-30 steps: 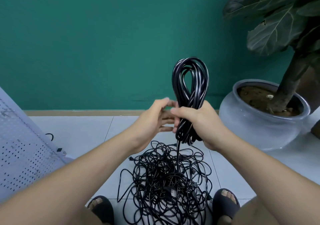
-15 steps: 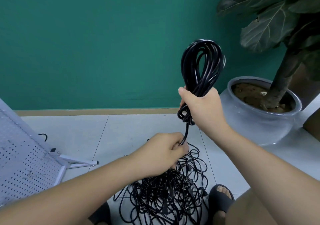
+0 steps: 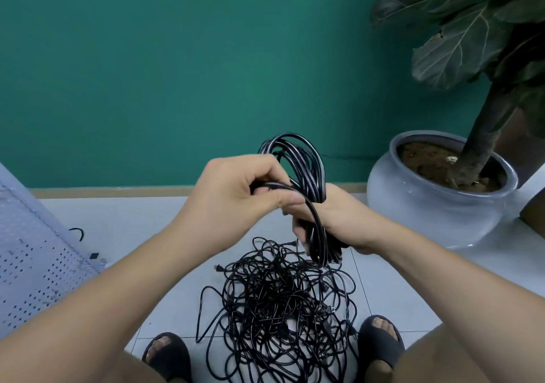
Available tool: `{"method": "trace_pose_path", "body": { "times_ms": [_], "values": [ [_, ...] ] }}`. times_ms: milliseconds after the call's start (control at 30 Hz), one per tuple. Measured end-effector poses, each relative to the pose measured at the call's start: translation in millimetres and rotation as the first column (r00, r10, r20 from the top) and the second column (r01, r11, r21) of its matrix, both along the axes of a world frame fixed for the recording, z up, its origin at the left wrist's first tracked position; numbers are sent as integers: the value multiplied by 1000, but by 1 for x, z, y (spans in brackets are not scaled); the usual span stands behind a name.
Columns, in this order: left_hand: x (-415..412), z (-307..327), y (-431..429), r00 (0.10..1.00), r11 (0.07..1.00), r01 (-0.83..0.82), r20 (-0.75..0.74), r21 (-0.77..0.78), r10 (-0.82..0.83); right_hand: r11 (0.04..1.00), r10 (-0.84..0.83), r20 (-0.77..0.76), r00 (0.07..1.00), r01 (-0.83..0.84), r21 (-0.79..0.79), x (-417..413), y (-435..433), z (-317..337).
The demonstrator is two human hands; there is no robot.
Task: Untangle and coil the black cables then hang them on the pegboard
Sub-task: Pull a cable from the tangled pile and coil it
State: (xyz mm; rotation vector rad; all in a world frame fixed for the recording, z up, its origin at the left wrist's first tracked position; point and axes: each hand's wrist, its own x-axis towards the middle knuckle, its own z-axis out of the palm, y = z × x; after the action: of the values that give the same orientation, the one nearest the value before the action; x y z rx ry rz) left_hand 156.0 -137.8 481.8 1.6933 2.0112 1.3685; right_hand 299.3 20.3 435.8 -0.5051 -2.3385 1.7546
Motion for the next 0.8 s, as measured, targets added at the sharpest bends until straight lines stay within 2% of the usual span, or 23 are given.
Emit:
{"method": "trace_pose_path", "body": {
  "times_ms": [100,200,300,433,533,600,633,733,800],
  "values": [
    [-7,6,1,995,990,-97,23,99,95,978,21,-26,999,-26,-206,-2,-10,-1],
    [-11,10,3,973,965,-215,114,153,198,878,1,-86,996,-42,-476,-4,-17,4],
    [-10,16,3,949,948,-277,196,155,246,824,31,-138,990,-103,-557,-2,-21,8],
    [-5,20,2,938,948,-285,245,143,245,891,136,-149,980,-187,-414,4,-20,8],
    [-5,22,1,944,937,-318,134,141,300,986,104,-47,993,-109,-126,1,-22,10],
    [-6,19,3,942,933,-335,57,128,330,994,63,59,996,-68,80,-2,-25,9],
    [-7,17,4,941,933,-337,32,124,336,989,55,100,993,-69,133,-4,-26,8],
    [-12,9,10,928,924,-372,19,91,372,982,54,81,995,-67,175,-7,-29,9],
    [-15,5,13,914,927,-376,160,-4,372,980,24,7,1000,-25,199,-8,-30,14]
  ]
}}
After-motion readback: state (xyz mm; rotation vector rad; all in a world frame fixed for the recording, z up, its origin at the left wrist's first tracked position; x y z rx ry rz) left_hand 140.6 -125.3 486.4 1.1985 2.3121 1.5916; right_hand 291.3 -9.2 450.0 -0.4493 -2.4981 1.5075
